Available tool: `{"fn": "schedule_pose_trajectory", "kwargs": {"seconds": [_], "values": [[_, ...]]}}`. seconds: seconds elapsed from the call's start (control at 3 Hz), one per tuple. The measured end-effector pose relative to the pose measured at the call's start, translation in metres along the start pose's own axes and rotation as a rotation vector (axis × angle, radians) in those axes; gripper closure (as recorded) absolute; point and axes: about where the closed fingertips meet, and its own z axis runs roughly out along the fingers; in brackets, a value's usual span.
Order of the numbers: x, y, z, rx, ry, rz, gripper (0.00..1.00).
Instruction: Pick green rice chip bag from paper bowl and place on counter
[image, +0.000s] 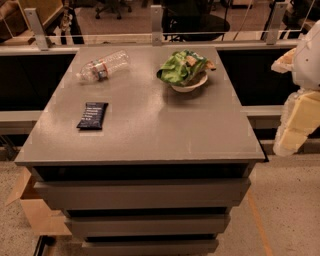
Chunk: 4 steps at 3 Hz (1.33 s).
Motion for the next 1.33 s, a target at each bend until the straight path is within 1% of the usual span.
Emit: {"fn": "schedule_pose_trajectory", "kwargs": {"seconds": [0.33,0.67,1.0,1.33], "values": [[0.000,0.000,0.000,0.000,0.000,0.000,0.00],[-0.016,-0.022,0.009,0.026,-0.031,0.009,0.00],[-0.035,-0.048,0.026,0.057,-0.067,0.015,0.00],[-0.055,-0.080,0.051,0.091,-0.120,0.045,0.00]]}}
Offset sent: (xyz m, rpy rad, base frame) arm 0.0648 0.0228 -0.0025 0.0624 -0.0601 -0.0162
